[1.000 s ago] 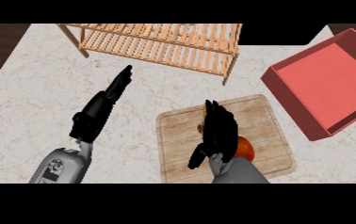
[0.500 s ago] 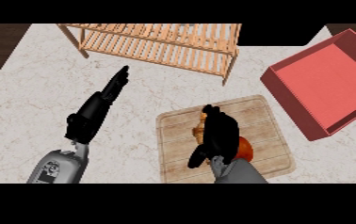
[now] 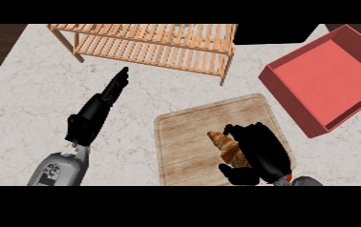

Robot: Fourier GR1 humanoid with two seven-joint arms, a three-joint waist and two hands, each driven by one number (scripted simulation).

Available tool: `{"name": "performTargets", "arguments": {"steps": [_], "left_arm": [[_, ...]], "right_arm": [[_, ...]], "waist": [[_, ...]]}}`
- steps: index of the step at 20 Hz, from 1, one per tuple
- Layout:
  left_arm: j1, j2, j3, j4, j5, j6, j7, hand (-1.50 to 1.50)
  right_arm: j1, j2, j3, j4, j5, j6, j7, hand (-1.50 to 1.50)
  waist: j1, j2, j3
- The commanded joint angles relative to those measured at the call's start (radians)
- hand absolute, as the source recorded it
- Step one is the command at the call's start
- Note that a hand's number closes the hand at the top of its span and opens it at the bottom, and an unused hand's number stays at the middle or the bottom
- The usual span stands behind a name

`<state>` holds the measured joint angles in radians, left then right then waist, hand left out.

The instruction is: Pick the croissant from the cutting board and place it in the cardboard box

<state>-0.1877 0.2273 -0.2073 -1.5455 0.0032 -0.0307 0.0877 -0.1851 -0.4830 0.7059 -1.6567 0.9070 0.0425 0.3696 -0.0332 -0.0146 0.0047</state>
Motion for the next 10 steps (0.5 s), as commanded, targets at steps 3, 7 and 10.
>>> {"name": "performTargets", "arguments": {"steps": [3,7,10], "left_arm": [[0.033,-0.003,0.016,-0.005,0.004,0.018,-0.005,0.00],[0.043,0.007,0.023,-0.013,0.004,0.016,0.000,0.00],[0.052,0.009,0.038,-0.012,0.004,0.025,-0.017,0.00]], "right_arm": [[0.069,-0.336,-0.116,-0.139,-0.089,-0.149,-0.401,1.50],[0.157,-0.479,-0.277,-0.177,-0.266,-0.251,-0.627,1.50],[0.231,-0.575,-0.380,-0.159,-0.405,-0.268,-0.791,1.50]], "waist": [[-0.043,-0.003,0.002],[-0.060,-0.001,0.002],[-0.074,0.000,0.001]]}}
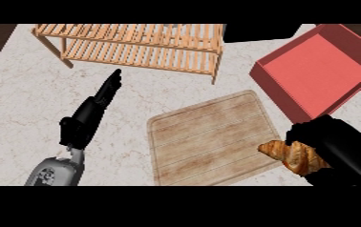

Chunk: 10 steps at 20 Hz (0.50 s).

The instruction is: Pick the croissant from the cutting board and place it in the cardboard box

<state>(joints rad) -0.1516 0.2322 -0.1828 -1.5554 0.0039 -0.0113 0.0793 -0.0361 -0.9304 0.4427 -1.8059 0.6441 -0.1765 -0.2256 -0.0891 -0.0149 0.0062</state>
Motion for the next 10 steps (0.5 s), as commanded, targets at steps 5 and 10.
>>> {"name": "performTargets", "arguments": {"steps": [5,10], "left_arm": [[0.011,0.022,0.032,-0.032,0.009,0.006,0.024,0.00],[0.037,0.008,0.024,-0.013,-0.001,0.013,0.002,0.00]], "right_arm": [[0.121,-0.197,-0.314,-0.003,-0.450,0.012,-0.410,1.50],[0.235,-0.261,-0.553,0.121,-0.704,0.130,-0.606,1.50]], "waist": [[-0.022,-0.008,0.000],[-0.038,-0.007,-0.003]]}}
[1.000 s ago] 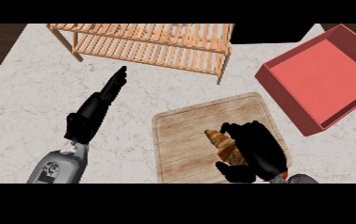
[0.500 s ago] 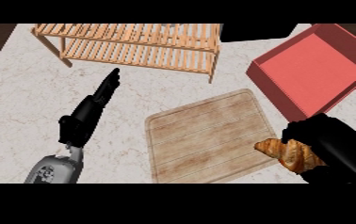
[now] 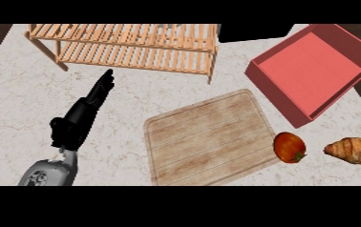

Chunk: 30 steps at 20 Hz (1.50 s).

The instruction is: Pick the croissant from the cutting board and place it in the cardboard box

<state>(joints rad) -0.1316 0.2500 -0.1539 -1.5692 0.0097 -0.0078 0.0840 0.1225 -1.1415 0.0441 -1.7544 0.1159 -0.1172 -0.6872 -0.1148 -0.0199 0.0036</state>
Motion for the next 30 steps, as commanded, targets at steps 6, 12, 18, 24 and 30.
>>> {"name": "performTargets", "arguments": {"steps": [6,12,18,24,30], "left_arm": [[-0.059,-0.017,-0.029,-0.023,-0.010,-0.018,0.043,0.00],[-0.030,-0.070,-0.072,0.008,-0.058,-0.018,-0.013,0.00],[-0.058,-0.100,-0.088,0.065,-0.094,-0.035,-0.041,0.00],[-0.135,-0.109,-0.036,0.136,-0.077,-0.059,-0.047,0.00],[-0.068,-0.074,-0.015,0.067,-0.059,-0.110,-0.045,0.00]], "right_arm": [[0.104,-0.163,-0.437,0.345,-0.382,0.347,-0.255,1.50],[0.021,-0.193,-0.500,0.519,-0.356,0.469,-0.222,1.50],[-0.112,-0.174,-0.410,0.535,-0.313,0.498,-0.149,1.50],[-0.363,-0.149,-0.281,0.544,-0.304,0.472,0.075,1.50],[-0.452,-0.013,-0.183,0.609,-0.084,0.342,0.010,1.50]], "waist": [[0.058,0.012,-0.003],[0.115,0.020,-0.004],[0.124,0.023,-0.004],[0.139,0.027,-0.004],[0.137,0.024,-0.004]]}}
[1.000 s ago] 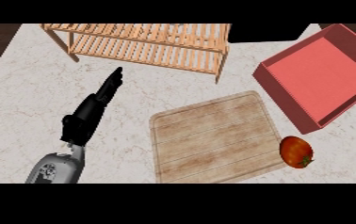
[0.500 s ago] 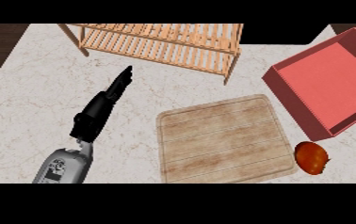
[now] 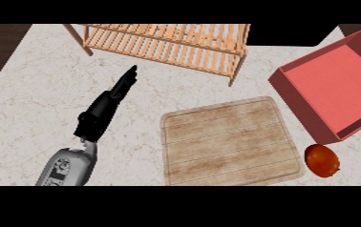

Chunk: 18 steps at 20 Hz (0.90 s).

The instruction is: Pick the croissant from the cutting board and place it in the cardboard box

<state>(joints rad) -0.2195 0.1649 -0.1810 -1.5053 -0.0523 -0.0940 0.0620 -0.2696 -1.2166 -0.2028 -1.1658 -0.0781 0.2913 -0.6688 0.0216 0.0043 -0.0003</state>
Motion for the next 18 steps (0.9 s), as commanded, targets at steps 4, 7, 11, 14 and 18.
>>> {"name": "performTargets", "arguments": {"steps": [4,7,11,14,18], "left_arm": [[0.055,0.010,-0.006,-0.099,0.005,-0.031,0.035,0.00],[0.020,-0.021,0.007,-0.053,-0.009,-0.006,0.054,0.00],[-0.002,-0.052,-0.007,0.015,-0.050,0.016,-0.007,0.00],[-0.031,-0.003,0.017,-0.048,-0.026,-0.024,0.048,0.00],[-0.029,-0.040,0.019,-0.017,-0.009,-0.023,0.056,0.00]], "right_arm": [[-0.212,0.127,0.154,0.115,0.219,-0.095,0.019,1.50],[-0.317,0.162,0.179,0.219,0.299,-0.088,0.012,1.50],[-0.404,0.257,0.243,0.337,0.402,-0.122,0.010,1.50],[-0.386,0.312,0.227,0.473,0.357,-0.066,0.040,-1.50],[-0.452,0.382,0.264,0.571,0.411,-0.027,0.015,-1.50]], "waist": [[0.020,0.001,0.001],[0.010,0.002,0.001],[0.007,0.004,0.000],[0.020,0.007,0.002],[0.012,0.005,0.001]]}}
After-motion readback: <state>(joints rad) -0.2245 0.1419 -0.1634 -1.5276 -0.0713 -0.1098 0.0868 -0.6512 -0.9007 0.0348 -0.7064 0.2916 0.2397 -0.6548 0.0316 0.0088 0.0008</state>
